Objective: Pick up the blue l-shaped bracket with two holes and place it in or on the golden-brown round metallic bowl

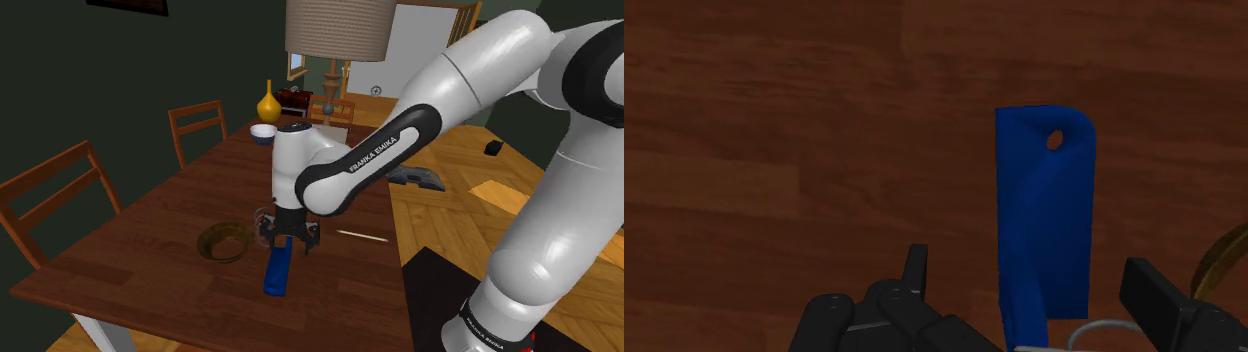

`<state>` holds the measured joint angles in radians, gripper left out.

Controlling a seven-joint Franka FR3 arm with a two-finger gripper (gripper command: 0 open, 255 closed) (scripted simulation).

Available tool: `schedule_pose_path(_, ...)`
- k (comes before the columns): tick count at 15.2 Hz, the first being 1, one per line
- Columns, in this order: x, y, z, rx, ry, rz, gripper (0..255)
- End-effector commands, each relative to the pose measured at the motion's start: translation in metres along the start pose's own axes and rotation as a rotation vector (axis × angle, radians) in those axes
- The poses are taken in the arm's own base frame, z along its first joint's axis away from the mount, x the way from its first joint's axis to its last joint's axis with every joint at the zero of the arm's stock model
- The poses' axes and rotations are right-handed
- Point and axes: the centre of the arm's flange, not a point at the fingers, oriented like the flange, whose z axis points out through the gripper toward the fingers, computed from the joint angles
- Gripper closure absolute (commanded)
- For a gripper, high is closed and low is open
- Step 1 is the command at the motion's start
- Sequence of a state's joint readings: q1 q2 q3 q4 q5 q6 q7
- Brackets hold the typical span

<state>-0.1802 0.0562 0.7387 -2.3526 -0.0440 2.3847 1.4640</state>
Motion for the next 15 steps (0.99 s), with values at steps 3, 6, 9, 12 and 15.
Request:
schedule_pose_path(3, 0.006, -0.031, 0.033, -0.001, 0.013, 0.093, 0)
schedule_pose_path(6, 0.006, -0.031, 0.049, -0.001, 0.013, 0.093, 0)
schedule_pose_path(9, 0.007, -0.031, 0.065, -0.001, 0.013, 0.093, 0)
schedule_pose_path(12, 0.007, -0.031, 0.073, -0.001, 0.013, 0.093, 0)
schedule_pose_path(15, 0.007, -0.031, 0.073, -0.001, 0.013, 0.093, 0)
